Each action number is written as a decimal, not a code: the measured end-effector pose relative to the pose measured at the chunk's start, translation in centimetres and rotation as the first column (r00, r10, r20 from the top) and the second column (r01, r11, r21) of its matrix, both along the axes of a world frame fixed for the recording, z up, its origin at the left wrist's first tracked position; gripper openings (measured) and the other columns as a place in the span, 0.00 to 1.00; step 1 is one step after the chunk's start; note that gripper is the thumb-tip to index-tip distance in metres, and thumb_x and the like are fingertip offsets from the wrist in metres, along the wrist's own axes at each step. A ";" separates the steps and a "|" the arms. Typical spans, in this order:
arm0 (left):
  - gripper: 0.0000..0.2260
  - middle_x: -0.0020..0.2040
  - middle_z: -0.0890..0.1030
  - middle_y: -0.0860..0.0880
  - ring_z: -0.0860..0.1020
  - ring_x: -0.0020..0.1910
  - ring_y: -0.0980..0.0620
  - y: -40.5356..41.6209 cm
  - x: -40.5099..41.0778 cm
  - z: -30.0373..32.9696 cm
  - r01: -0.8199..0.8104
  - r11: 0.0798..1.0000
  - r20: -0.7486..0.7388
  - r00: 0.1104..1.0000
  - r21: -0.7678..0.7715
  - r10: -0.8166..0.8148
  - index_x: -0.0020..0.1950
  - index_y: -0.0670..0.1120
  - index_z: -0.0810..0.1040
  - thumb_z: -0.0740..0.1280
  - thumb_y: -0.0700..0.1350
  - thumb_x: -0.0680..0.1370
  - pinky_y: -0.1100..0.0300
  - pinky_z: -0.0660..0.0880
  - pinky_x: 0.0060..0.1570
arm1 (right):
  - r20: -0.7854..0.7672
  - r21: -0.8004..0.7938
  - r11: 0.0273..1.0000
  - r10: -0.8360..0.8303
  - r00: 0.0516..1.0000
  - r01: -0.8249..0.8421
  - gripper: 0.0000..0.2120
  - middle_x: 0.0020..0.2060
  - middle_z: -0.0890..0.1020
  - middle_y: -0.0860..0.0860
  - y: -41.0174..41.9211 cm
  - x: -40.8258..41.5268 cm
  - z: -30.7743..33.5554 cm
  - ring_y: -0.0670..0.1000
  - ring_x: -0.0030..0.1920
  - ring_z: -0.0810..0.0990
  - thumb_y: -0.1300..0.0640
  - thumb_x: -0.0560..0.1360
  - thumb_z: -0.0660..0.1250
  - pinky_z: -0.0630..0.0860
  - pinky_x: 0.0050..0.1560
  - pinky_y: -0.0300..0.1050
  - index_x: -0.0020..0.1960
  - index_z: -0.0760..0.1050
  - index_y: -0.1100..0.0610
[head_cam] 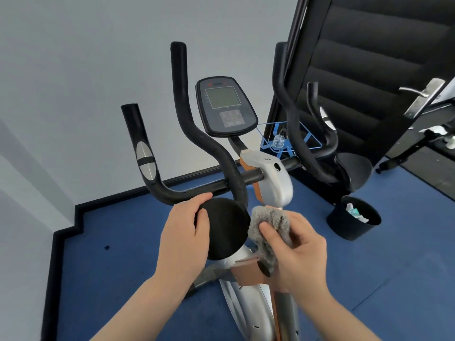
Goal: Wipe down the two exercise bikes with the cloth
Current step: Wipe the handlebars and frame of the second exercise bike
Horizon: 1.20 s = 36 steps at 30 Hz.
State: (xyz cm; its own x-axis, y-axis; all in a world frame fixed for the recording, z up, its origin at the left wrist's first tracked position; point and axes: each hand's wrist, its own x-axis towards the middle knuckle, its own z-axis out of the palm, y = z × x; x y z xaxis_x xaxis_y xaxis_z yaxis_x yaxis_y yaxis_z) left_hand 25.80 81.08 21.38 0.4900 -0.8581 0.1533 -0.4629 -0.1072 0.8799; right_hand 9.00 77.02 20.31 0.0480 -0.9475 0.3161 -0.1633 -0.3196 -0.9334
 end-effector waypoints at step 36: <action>0.12 0.52 0.78 0.59 0.73 0.53 0.58 -4.6 2.6 1.1 -0.020 0.986 0.342 0.939 0.167 -0.039 0.59 0.55 0.76 0.57 0.46 0.79 0.62 0.68 0.55 | -0.489 -0.308 0.902 0.122 0.864 -0.302 0.14 0.45 0.80 0.49 -8.9 2.8 0.4 0.43 0.46 0.77 0.60 0.67 0.78 0.73 0.47 0.29 0.52 0.83 0.56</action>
